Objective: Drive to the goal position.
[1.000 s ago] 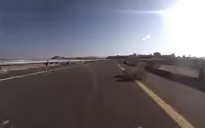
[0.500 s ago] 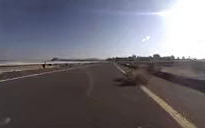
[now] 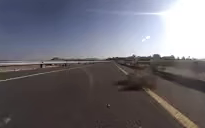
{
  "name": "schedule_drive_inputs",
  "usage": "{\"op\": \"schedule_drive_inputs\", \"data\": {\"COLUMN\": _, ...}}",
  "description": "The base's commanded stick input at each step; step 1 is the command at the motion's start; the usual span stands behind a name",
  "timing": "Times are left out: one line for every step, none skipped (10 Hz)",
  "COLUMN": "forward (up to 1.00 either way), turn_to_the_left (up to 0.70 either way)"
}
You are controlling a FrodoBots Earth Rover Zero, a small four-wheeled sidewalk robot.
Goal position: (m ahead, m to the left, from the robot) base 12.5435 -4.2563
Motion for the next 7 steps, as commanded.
{"op": "schedule_drive_inputs", "data": {"forward": 0.70, "turn_to_the_left": 0.00}}
{"op": "schedule_drive_inputs", "data": {"forward": 0.70, "turn_to_the_left": 0.00}}
{"op": "schedule_drive_inputs", "data": {"forward": 0.70, "turn_to_the_left": 0.00}}
{"op": "schedule_drive_inputs", "data": {"forward": 0.70, "turn_to_the_left": 0.00}}
{"op": "schedule_drive_inputs", "data": {"forward": 0.70, "turn_to_the_left": 0.00}}
{"op": "schedule_drive_inputs", "data": {"forward": 0.70, "turn_to_the_left": 0.00}}
{"op": "schedule_drive_inputs", "data": {"forward": 0.70, "turn_to_the_left": 0.00}}
